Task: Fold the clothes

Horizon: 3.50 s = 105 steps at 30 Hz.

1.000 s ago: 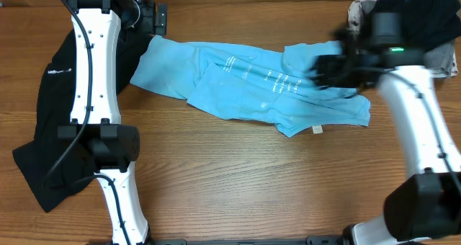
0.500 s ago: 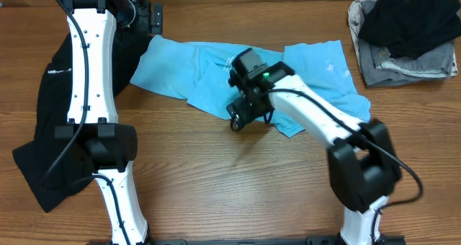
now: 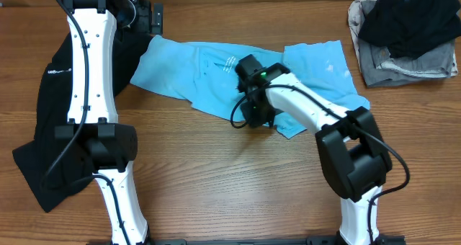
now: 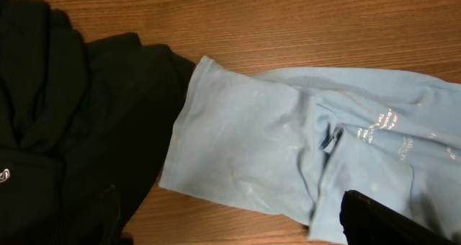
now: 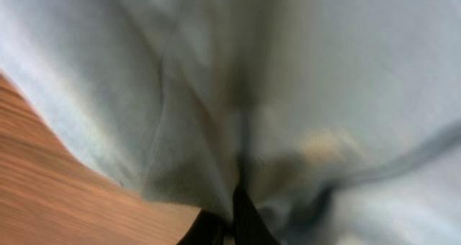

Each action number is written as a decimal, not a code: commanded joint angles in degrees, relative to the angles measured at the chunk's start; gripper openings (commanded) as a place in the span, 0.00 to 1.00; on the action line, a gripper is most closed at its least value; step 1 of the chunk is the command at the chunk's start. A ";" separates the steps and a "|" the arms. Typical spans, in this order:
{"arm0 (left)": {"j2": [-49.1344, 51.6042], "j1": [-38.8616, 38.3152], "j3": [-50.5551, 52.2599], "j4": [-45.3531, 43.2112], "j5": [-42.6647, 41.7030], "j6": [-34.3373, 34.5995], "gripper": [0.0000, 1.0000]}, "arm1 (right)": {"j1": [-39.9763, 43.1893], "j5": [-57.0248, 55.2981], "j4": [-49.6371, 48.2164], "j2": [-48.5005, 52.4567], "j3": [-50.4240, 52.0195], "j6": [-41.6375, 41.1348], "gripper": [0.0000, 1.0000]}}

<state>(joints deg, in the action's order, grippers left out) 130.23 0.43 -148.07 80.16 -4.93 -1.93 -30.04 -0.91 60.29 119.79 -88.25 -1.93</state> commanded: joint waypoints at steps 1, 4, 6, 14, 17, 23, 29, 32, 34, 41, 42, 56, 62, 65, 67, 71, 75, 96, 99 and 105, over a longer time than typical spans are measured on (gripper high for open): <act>-0.13 0.31 0.70 0.02 -0.90 -0.70 1.00 | 2.80 -0.92 3.78 -6.47 -1.33 -4.00 0.04; -0.13 0.31 0.72 0.70 -0.90 -0.72 1.00 | 5.42 1.57 11.41 -10.54 -1.36 -5.62 0.04; -0.13 0.31 0.72 1.31 -0.90 -0.72 1.00 | 7.52 4.63 16.74 -12.57 -1.36 -5.62 0.04; -0.13 0.31 0.72 3.41 -0.85 -1.40 1.00 | 14.99 7.45 23.61 -13.27 1.77 -5.88 0.09; -0.13 0.31 0.72 4.07 -0.85 -1.99 1.00 | 18.34 7.48 23.43 -13.27 4.55 -7.21 0.08; -0.13 0.31 0.72 4.28 -0.85 -2.40 1.00 | 22.10 11.98 21.97 -14.45 9.29 -7.48 0.04; -0.13 0.31 0.72 5.55 -0.81 -2.43 1.00 | 21.35 16.31 21.62 -24.94 9.92 -7.54 0.04; -0.13 0.31 0.72 5.79 -0.61 -2.43 1.00 | 21.38 18.51 22.75 -32.26 9.92 -7.54 0.04; -0.13 0.31 0.72 6.49 -0.61 -2.43 1.00 | 21.38 18.58 24.28 -36.72 9.92 -8.37 0.04; -0.13 0.31 0.72 7.39 -0.63 -2.82 1.00 | 21.44 16.26 27.50 -47.47 9.92 -12.24 0.11; -0.13 0.31 0.72 7.37 -0.63 -2.82 0.99 | 21.44 15.10 27.26 -48.30 9.92 -13.35 0.11; 2.40 -1.92 0.72 1.20 -3.15 -4.83 0.80 | 21.42 10.64 18.21 -45.20 10.25 -17.57 0.51; 7.48 -3.65 0.72 -9.70 -3.63 -5.16 0.86 | 21.42 10.71 15.10 -42.03 10.25 -16.55 0.60; 10.78 -3.74 0.72 -15.26 -3.48 -2.43 0.86 | 21.42 10.86 14.51 -40.98 10.25 -15.82 0.64; 12.98 -3.67 0.72 -17.94 -3.45 -0.17 0.85 | 21.42 10.91 14.49 -40.41 10.25 -15.85 0.65; 17.55 -3.56 0.72 -22.49 -3.45 1.79 0.86 | 21.42 11.43 14.51 -39.47 10.25 -15.89 0.66; 21.49 -3.58 0.72 -25.73 -3.37 2.58 0.87 | 21.42 11.47 14.53 -39.28 10.25 -15.89 0.67; 26.77 -3.02 0.72 -26.23 7.45 11.19 0.79 | 21.42 11.47 14.47 -39.28 10.25 -15.89 0.72; 26.77 -2.69 0.72 -26.34 7.58 11.21 0.78 | 21.42 11.47 14.47 -39.28 10.25 -15.89 0.72; 27.17 -2.34 0.79 -25.57 8.61 11.37 0.70 | 21.42 11.50 14.27 -39.28 10.25 -15.89 0.72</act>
<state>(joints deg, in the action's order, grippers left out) 156.48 -2.48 -147.65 54.13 2.17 8.78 -8.62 10.28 74.96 80.44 -77.95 -17.98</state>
